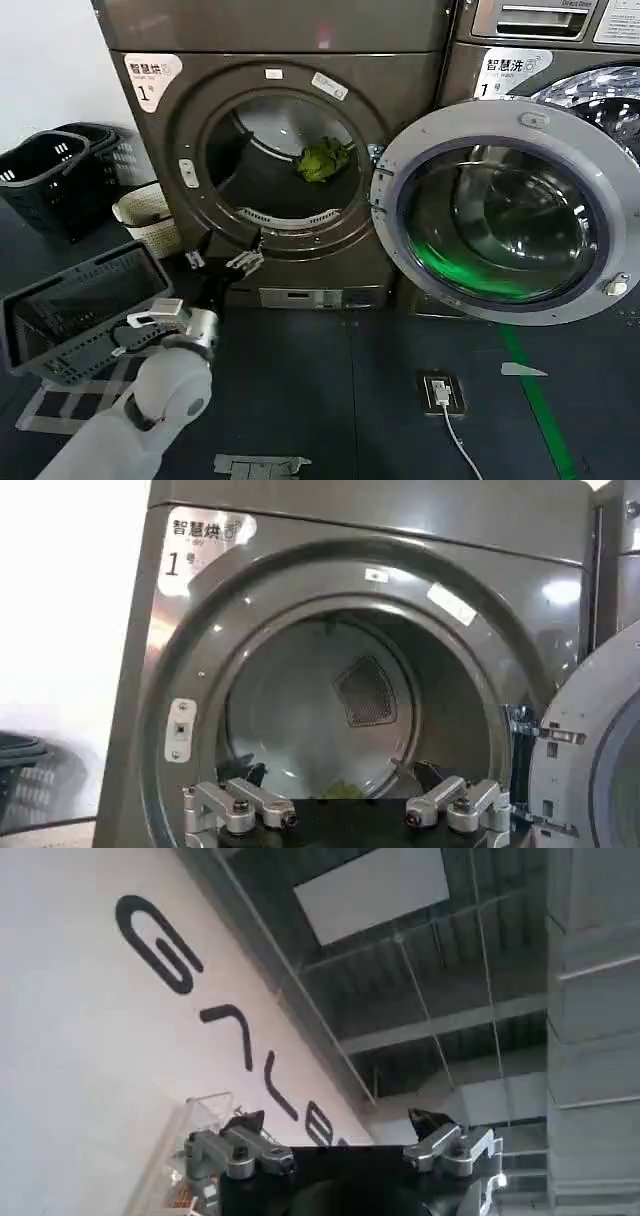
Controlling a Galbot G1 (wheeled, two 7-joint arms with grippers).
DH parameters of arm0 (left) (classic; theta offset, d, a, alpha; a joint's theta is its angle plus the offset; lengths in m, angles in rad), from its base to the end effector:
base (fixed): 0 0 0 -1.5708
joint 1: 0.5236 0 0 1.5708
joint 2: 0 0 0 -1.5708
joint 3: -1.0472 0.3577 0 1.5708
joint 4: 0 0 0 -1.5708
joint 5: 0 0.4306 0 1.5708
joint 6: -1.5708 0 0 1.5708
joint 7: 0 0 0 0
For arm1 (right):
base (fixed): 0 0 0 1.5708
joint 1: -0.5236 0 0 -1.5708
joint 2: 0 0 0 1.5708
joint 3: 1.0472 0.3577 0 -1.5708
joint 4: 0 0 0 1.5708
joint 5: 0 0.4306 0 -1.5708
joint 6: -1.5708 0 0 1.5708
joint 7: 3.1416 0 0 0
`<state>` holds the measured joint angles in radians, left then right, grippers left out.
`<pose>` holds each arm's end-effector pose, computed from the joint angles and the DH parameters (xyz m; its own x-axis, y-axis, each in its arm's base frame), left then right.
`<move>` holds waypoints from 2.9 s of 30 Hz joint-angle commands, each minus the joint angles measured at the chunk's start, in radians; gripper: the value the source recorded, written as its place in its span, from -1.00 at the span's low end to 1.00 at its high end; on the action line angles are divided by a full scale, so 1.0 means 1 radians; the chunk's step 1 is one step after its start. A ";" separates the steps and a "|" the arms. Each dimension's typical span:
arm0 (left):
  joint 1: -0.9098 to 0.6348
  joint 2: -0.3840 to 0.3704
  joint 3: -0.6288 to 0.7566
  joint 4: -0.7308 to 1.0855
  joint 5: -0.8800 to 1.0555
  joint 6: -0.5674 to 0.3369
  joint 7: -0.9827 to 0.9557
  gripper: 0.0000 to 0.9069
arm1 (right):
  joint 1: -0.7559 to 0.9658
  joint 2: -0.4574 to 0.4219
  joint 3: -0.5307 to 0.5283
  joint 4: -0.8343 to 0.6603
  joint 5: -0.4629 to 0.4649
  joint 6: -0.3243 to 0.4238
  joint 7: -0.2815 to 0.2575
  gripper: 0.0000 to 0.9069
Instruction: Grasp the clothes from the dryer.
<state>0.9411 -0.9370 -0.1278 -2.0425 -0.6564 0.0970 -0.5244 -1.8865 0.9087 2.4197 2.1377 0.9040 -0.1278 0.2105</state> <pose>0.3750 -0.0232 -0.1794 -0.9892 0.0697 -0.1289 0.0810 0.9931 -0.0846 0.0057 -0.3492 0.1611 -0.3704 0.5054 -0.7794 0.8748 0.4718 -0.1099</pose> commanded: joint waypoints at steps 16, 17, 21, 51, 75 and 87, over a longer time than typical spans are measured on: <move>-0.012 -0.005 0.008 0.007 0.005 -0.002 0.002 1.00 | -0.006 -0.001 0.009 -0.005 0.004 0.007 -0.007 1.00; -0.012 -0.006 0.008 0.006 0.005 -0.002 0.002 1.00 | -0.007 -0.001 0.010 -0.005 0.004 0.007 -0.007 1.00; -0.008 -0.005 0.006 0.004 0.005 -0.002 0.002 1.00 | -0.007 -0.001 0.009 -0.002 0.005 0.007 -0.008 1.00; -0.063 -0.024 0.070 0.049 0.017 -0.006 0.001 1.00 | -0.009 -0.001 0.015 -0.006 0.006 0.012 -0.015 1.00; -0.085 -0.029 0.085 0.066 0.018 -0.005 0.002 1.00 | -0.005 -0.001 0.014 -0.014 0.005 0.012 -0.018 1.00; -0.091 -0.030 0.089 0.071 0.020 -0.005 0.003 1.00 | -0.002 -0.001 0.013 -0.018 0.004 0.014 -0.020 1.00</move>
<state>0.8504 -0.9670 -0.0396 -1.9726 -0.6373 0.0914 -0.5218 -1.8891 0.9074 2.4332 2.1188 0.9081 -0.1145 0.1907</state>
